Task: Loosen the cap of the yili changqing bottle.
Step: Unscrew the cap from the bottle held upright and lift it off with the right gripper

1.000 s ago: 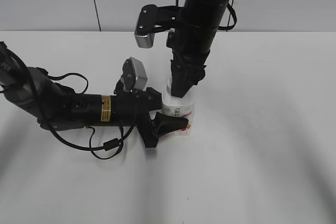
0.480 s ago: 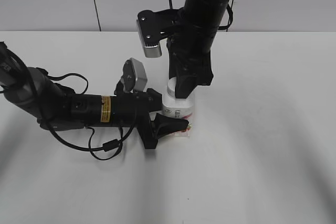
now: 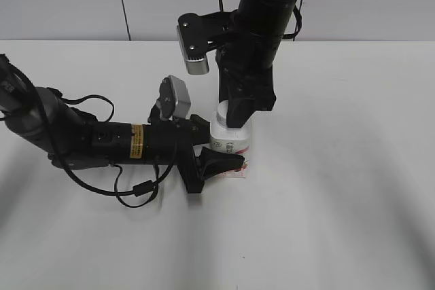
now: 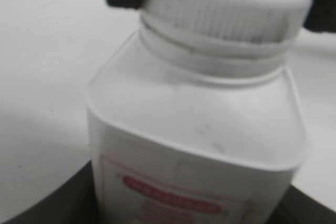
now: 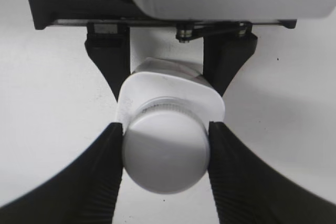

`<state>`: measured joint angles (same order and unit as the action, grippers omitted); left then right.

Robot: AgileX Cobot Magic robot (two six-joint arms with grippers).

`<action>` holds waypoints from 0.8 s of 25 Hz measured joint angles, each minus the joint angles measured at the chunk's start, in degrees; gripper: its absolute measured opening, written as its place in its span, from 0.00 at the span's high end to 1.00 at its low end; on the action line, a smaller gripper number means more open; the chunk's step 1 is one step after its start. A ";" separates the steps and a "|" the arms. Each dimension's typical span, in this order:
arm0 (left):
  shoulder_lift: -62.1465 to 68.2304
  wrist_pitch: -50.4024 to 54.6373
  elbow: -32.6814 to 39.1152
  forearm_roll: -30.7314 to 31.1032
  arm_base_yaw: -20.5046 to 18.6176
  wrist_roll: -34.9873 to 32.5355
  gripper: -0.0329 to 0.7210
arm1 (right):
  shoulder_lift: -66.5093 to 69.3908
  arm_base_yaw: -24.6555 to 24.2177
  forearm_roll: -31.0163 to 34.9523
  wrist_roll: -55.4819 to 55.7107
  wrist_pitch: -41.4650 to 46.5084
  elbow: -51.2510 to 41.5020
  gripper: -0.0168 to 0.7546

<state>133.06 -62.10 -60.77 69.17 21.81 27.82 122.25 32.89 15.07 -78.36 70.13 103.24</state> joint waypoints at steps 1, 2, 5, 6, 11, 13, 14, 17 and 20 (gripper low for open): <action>0.00 0.00 0.00 0.00 0.00 0.00 0.40 | 0.00 0.00 0.00 0.00 0.00 0.00 0.48; 0.00 0.00 0.00 0.00 0.00 0.00 0.40 | 0.00 0.00 0.00 0.00 0.00 0.00 0.48; 0.00 0.00 0.00 0.00 0.00 0.00 0.40 | 0.00 0.00 0.37 0.20 0.00 0.00 0.48; 0.00 -0.08 0.00 0.06 -0.05 0.00 0.40 | 0.00 0.00 0.50 0.26 0.00 0.00 0.48; 0.00 -0.32 0.00 0.38 -0.09 0.21 0.41 | 0.00 0.00 1.07 1.07 0.00 0.00 0.43; 0.00 -0.38 0.00 0.64 -0.03 0.21 0.41 | 0.06 0.00 1.87 2.01 -0.05 0.00 0.39; 0.00 -0.38 0.00 0.64 -0.03 0.21 0.41 | 0.06 0.00 2.07 2.38 -0.05 0.00 0.37; 0.00 -0.38 0.00 0.70 -0.03 0.27 0.41 | 0.06 0.00 2.24 3.70 -0.05 0.00 0.30; 0.00 -0.39 0.00 0.76 -0.03 0.29 0.41 | 0.06 0.00 2.26 6.54 -0.05 0.00 0.28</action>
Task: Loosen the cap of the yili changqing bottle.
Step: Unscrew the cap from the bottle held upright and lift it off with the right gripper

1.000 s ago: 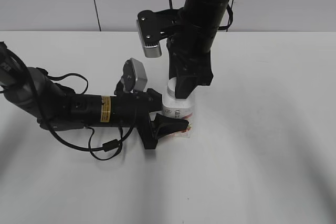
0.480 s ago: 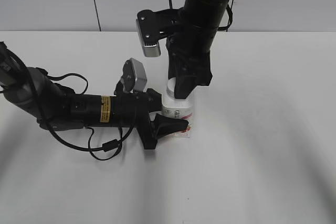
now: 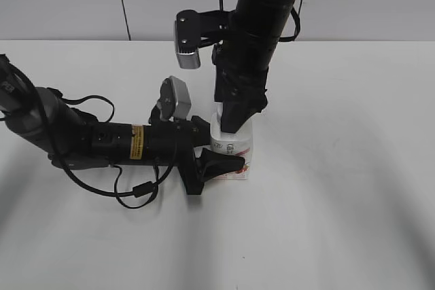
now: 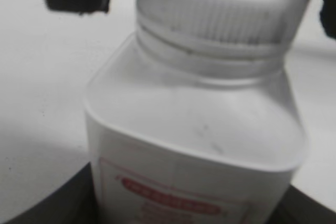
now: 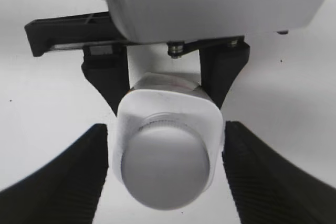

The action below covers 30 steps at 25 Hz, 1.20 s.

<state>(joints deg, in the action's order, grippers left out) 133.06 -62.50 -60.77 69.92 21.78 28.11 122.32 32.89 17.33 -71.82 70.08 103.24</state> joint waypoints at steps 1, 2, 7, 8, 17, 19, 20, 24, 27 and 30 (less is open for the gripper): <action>0.00 0.00 0.00 0.05 0.00 0.06 0.41 | 0.00 0.00 0.00 1.06 0.00 0.00 0.27; 0.00 0.00 0.00 0.05 0.00 0.06 0.41 | 0.00 0.00 0.00 2.65 0.00 0.00 0.27; 0.00 0.00 0.00 0.05 0.00 0.11 0.41 | -0.14 0.00 0.00 13.52 0.00 0.00 0.27; 0.00 0.00 0.00 0.05 0.00 0.11 0.41 | -0.42 0.00 -0.05 16.32 0.00 0.00 0.27; 0.00 -0.05 0.00 0.05 0.00 0.11 0.41 | -2.43 0.00 -0.31 46.19 0.00 0.00 0.27; 0.00 -0.05 0.00 0.05 0.00 0.11 0.41 | -2.43 0.00 -1.11 51.67 0.00 0.00 0.27; 0.00 -0.05 0.00 0.05 0.00 0.11 0.41 | -2.43 0.00 -1.65 55.07 0.00 0.00 0.27; 0.00 -0.05 0.00 0.05 0.00 0.11 0.41 | -2.43 0.00 -2.49 64.72 0.00 0.00 0.27; 0.00 -0.05 0.00 0.05 0.00 0.11 0.41 | -2.43 0.00 -2.51 70.34 0.00 0.00 0.27; 0.00 -0.05 0.00 0.05 0.00 0.11 0.41 | -2.43 0.00 -2.56 75.76 0.00 0.00 0.27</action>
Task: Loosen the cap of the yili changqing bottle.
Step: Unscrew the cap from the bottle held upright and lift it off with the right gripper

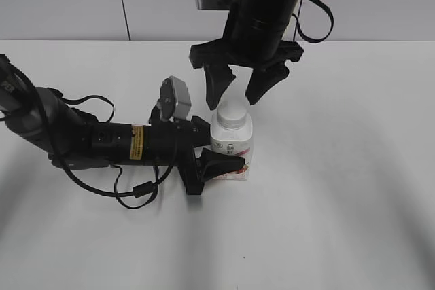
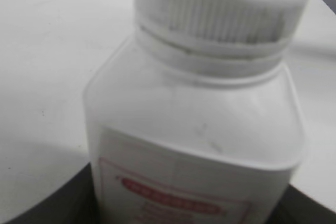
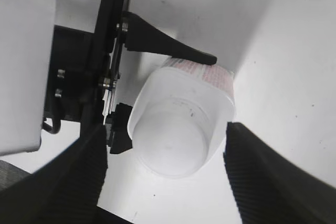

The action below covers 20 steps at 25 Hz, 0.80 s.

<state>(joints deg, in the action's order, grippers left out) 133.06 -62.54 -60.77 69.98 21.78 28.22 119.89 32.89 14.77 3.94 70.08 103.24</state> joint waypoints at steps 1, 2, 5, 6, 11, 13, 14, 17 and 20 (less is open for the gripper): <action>0.00 0.00 0.00 0.00 0.00 0.00 0.41 | 0.00 0.00 0.00 1.83 0.00 0.00 0.27; 0.00 0.00 0.00 0.00 0.00 0.00 0.41 | 0.00 0.00 0.00 3.34 0.00 0.00 0.27; 0.00 0.00 0.00 0.00 0.00 0.00 0.41 | 0.00 0.00 0.00 7.46 0.00 0.00 0.27; 0.00 0.00 0.00 -0.13 0.00 0.00 0.41 | 0.00 0.00 0.00 8.34 0.00 0.00 0.27; 0.00 0.05 0.00 -0.63 0.00 0.00 0.41 | 0.00 0.00 0.06 10.91 0.00 0.00 0.27; 0.00 0.10 0.00 -0.76 0.00 0.00 0.41 | 0.00 0.00 0.06 11.54 0.00 0.00 0.27; 0.00 0.10 0.00 -0.80 0.00 0.00 0.41 | 0.00 0.00 0.06 11.86 0.00 0.00 0.27; 0.00 0.10 0.00 -0.87 0.00 0.00 0.41 | 0.00 0.00 0.05 12.41 0.00 0.00 0.27; 0.00 0.10 0.00 -0.87 0.00 0.00 0.41 | 0.00 0.00 0.05 12.75 0.00 0.00 0.27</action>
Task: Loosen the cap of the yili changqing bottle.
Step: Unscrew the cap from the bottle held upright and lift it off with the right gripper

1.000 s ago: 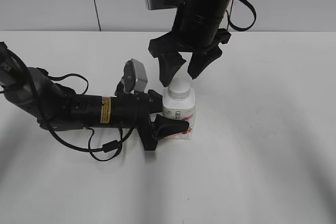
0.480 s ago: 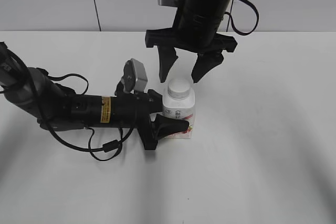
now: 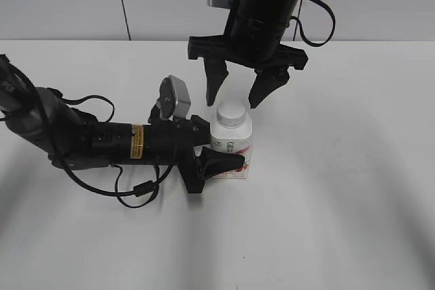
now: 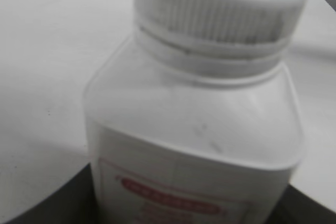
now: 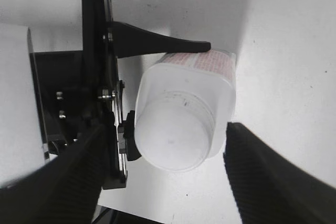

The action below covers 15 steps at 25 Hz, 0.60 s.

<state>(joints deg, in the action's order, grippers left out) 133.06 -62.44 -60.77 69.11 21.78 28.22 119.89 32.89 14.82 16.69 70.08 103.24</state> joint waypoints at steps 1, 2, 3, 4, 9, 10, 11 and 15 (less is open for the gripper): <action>0.00 0.00 0.00 0.00 0.00 0.00 0.41 | 0.00 0.00 0.00 0.14 0.00 0.00 0.27; 0.00 0.00 0.00 0.00 0.00 0.00 0.41 | 0.00 0.00 0.00 0.37 0.00 0.00 0.27; 0.00 0.00 0.00 0.00 0.00 0.00 0.41 | 0.27 0.00 0.00 0.46 0.00 0.00 0.27; 0.00 0.00 0.00 0.00 0.00 0.00 0.41 | 0.56 0.00 0.00 0.56 0.00 0.00 0.27; 0.00 0.00 0.00 0.00 0.00 0.00 0.41 | 1.66 0.00 0.05 0.64 0.00 0.00 0.27; 0.00 0.00 0.00 0.00 0.00 0.00 0.41 | 1.66 0.00 0.05 0.64 0.00 0.00 0.27; 0.00 0.00 0.00 0.00 0.00 0.00 0.41 | 1.66 0.00 0.05 0.64 0.00 0.00 0.27; 0.00 0.00 0.00 -0.05 0.00 0.00 0.41 | 1.66 0.00 0.05 0.64 0.00 0.00 0.30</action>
<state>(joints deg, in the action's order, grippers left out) 133.06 -62.44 -60.77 69.06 21.78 28.22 121.54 32.89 14.87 17.33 70.08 103.24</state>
